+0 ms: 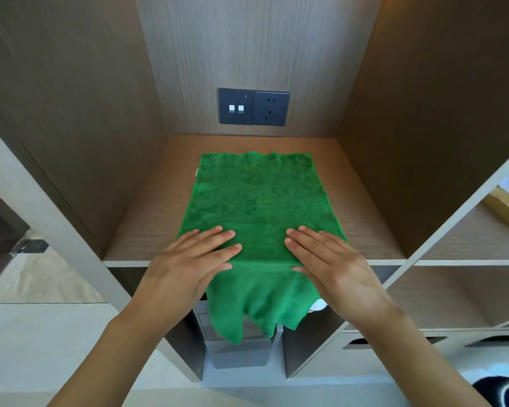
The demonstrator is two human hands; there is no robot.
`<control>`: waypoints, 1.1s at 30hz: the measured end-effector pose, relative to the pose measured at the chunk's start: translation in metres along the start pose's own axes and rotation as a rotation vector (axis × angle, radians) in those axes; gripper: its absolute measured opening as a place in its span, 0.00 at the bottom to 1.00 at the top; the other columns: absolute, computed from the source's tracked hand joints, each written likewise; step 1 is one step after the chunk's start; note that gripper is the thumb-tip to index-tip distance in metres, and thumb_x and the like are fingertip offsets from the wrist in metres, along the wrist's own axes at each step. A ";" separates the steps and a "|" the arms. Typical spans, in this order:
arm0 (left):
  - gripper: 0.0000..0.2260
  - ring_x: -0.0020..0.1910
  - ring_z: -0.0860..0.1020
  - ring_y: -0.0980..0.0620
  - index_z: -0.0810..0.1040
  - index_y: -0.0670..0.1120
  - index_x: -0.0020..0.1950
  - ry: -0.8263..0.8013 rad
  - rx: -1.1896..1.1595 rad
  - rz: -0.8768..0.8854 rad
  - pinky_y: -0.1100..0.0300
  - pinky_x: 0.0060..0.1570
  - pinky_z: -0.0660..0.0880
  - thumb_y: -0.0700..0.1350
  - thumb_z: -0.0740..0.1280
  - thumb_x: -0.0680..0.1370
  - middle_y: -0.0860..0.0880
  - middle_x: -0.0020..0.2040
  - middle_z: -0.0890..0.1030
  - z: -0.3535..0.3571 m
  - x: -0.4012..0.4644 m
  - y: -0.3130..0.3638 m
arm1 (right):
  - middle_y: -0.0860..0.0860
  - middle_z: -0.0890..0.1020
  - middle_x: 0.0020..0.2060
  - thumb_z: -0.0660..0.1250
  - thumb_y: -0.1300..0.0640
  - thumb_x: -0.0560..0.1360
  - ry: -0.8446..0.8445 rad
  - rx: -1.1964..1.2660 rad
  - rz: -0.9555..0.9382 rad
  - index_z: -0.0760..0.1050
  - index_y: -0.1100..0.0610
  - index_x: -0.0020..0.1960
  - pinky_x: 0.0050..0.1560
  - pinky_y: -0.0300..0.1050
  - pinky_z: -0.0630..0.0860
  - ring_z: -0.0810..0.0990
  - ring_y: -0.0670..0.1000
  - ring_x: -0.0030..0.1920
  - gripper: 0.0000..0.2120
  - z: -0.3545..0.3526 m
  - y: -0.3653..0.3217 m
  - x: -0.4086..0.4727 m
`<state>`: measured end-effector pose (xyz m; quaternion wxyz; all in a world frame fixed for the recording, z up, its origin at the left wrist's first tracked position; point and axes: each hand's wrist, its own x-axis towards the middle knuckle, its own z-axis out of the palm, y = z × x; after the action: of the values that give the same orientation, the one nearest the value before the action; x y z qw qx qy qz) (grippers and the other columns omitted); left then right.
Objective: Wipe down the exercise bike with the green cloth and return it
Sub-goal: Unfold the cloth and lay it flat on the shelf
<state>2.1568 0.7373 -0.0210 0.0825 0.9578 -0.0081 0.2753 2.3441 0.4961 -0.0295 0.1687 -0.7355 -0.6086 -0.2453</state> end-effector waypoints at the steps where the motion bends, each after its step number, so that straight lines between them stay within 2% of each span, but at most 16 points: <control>1: 0.16 0.69 0.80 0.48 0.87 0.47 0.63 0.027 -0.008 -0.003 0.45 0.68 0.77 0.50 0.63 0.84 0.49 0.68 0.83 0.000 -0.001 0.001 | 0.54 0.82 0.68 0.66 0.53 0.84 0.036 0.012 0.008 0.83 0.61 0.66 0.63 0.58 0.81 0.82 0.57 0.69 0.17 -0.001 -0.001 -0.001; 4: 0.16 0.58 0.85 0.47 0.88 0.44 0.53 0.149 0.013 -0.015 0.49 0.62 0.78 0.51 0.64 0.85 0.49 0.57 0.87 -0.005 -0.002 0.004 | 0.54 0.87 0.60 0.68 0.57 0.83 0.137 0.018 0.061 0.86 0.62 0.59 0.55 0.55 0.82 0.86 0.57 0.59 0.11 -0.007 -0.004 -0.001; 5: 0.17 0.53 0.86 0.47 0.88 0.44 0.50 0.191 0.033 -0.030 0.51 0.57 0.78 0.52 0.65 0.85 0.50 0.52 0.87 -0.009 -0.002 0.003 | 0.54 0.87 0.57 0.69 0.61 0.82 0.160 0.017 0.093 0.86 0.61 0.57 0.53 0.54 0.82 0.87 0.58 0.56 0.09 -0.009 -0.003 -0.002; 7: 0.17 0.43 0.83 0.48 0.86 0.44 0.46 0.250 0.064 -0.081 0.52 0.46 0.78 0.55 0.66 0.84 0.51 0.44 0.85 -0.018 -0.001 0.000 | 0.54 0.88 0.53 0.70 0.68 0.77 0.183 0.024 0.168 0.86 0.62 0.56 0.48 0.54 0.81 0.87 0.59 0.50 0.10 -0.014 0.001 -0.001; 9: 0.15 0.38 0.81 0.50 0.86 0.45 0.45 0.274 0.047 -0.119 0.53 0.40 0.77 0.54 0.69 0.83 0.51 0.41 0.83 -0.026 -0.002 -0.005 | 0.54 0.88 0.49 0.67 0.64 0.80 0.217 0.032 0.208 0.86 0.62 0.56 0.48 0.52 0.79 0.86 0.59 0.46 0.10 -0.021 0.005 0.000; 11: 0.10 0.40 0.81 0.52 0.87 0.45 0.48 0.251 -0.029 -0.132 0.56 0.43 0.77 0.50 0.72 0.81 0.53 0.43 0.83 -0.030 -0.005 -0.007 | 0.55 0.88 0.47 0.64 0.59 0.83 0.238 0.068 0.230 0.86 0.62 0.55 0.49 0.51 0.78 0.86 0.59 0.45 0.12 -0.026 0.004 -0.001; 13: 0.06 0.46 0.81 0.56 0.87 0.46 0.53 0.211 -0.133 -0.139 0.61 0.48 0.77 0.45 0.71 0.80 0.54 0.48 0.83 -0.032 -0.012 -0.007 | 0.55 0.87 0.47 0.63 0.58 0.83 0.237 0.119 0.256 0.86 0.62 0.54 0.50 0.50 0.78 0.86 0.58 0.45 0.13 -0.029 -0.003 -0.005; 16: 0.09 0.51 0.80 0.60 0.86 0.47 0.56 0.181 -0.212 -0.176 0.71 0.52 0.71 0.39 0.68 0.80 0.58 0.53 0.80 -0.035 -0.026 -0.002 | 0.55 0.86 0.48 0.63 0.61 0.83 0.213 0.197 0.298 0.85 0.63 0.55 0.52 0.51 0.80 0.85 0.57 0.48 0.12 -0.035 -0.017 -0.014; 18: 0.09 0.52 0.80 0.61 0.86 0.49 0.56 0.182 -0.236 -0.192 0.71 0.53 0.72 0.40 0.69 0.80 0.60 0.53 0.80 -0.038 -0.039 0.002 | 0.54 0.86 0.50 0.65 0.63 0.82 0.203 0.234 0.333 0.85 0.62 0.55 0.53 0.50 0.80 0.86 0.56 0.50 0.10 -0.039 -0.028 -0.021; 21: 0.06 0.52 0.80 0.62 0.86 0.49 0.55 0.218 -0.250 -0.188 0.72 0.54 0.72 0.44 0.69 0.81 0.62 0.53 0.80 -0.045 -0.058 0.011 | 0.52 0.86 0.50 0.66 0.64 0.81 0.199 0.278 0.365 0.85 0.61 0.55 0.55 0.44 0.79 0.85 0.52 0.51 0.09 -0.046 -0.052 -0.031; 29: 0.07 0.51 0.80 0.62 0.85 0.46 0.52 0.342 -0.170 -0.335 0.72 0.52 0.73 0.48 0.70 0.80 0.56 0.50 0.82 -0.074 -0.105 0.067 | 0.48 0.85 0.52 0.67 0.63 0.81 0.216 0.427 0.304 0.84 0.59 0.57 0.58 0.37 0.77 0.83 0.46 0.54 0.09 -0.068 -0.073 -0.046; 31: 0.05 0.47 0.80 0.60 0.85 0.47 0.50 0.372 -0.131 -0.374 0.68 0.47 0.75 0.48 0.72 0.79 0.56 0.47 0.82 -0.075 -0.112 0.087 | 0.49 0.85 0.52 0.67 0.63 0.81 0.212 0.449 0.269 0.84 0.59 0.57 0.57 0.36 0.77 0.83 0.46 0.54 0.09 -0.075 -0.068 -0.053; 33: 0.07 0.43 0.79 0.57 0.82 0.50 0.47 0.415 -0.095 -0.482 0.66 0.42 0.75 0.52 0.74 0.78 0.59 0.43 0.81 -0.073 -0.117 0.110 | 0.48 0.85 0.52 0.67 0.63 0.81 0.201 0.477 0.271 0.84 0.59 0.58 0.56 0.36 0.77 0.83 0.44 0.54 0.09 -0.085 -0.062 -0.063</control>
<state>2.0126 0.6372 -0.0044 0.1900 0.8505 0.2232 0.4368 2.2614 0.4114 0.0017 0.4275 -0.7216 -0.5256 -0.1422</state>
